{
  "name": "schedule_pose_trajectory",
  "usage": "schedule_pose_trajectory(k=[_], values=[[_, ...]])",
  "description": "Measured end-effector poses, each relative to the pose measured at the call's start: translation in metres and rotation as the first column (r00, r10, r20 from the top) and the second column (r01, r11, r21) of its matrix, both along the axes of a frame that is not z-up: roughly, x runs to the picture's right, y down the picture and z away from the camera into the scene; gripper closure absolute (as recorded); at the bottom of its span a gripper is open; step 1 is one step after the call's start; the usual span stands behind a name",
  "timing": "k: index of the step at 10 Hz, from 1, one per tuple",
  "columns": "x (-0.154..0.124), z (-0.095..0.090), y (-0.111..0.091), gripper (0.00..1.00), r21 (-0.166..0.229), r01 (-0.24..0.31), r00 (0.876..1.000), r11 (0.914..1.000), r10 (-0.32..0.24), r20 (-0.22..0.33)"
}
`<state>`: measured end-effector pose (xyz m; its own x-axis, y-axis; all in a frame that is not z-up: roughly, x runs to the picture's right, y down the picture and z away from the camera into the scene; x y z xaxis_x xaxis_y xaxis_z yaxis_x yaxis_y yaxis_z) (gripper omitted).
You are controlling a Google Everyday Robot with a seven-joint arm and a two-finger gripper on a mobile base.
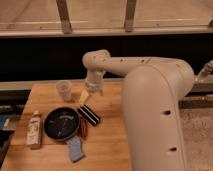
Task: Pick up the ceramic bowl
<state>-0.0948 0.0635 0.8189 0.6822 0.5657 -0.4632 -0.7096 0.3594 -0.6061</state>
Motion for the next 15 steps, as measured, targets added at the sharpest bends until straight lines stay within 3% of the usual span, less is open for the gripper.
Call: schedule_pose_trajectory(k=[3,5,7,10,15], values=[[-0.038,0.023,0.000,0.20,-0.013,0.047,0.998,0.9988,-0.046,0.051],[-0.073,0.037,0.004,0.20,-0.022,0.127,0.985,0.9916,-0.124,0.120],[-0.083,0.041,0.005,0.20,-0.021,0.154,0.976,0.9879,-0.149,0.157],[-0.081,0.041,0.006,0.20,-0.025,0.154,0.977,0.9878,-0.148,0.156],[-0.108,0.064,0.042,0.20,-0.077,0.187,0.961,0.9793,-0.166,0.222]])
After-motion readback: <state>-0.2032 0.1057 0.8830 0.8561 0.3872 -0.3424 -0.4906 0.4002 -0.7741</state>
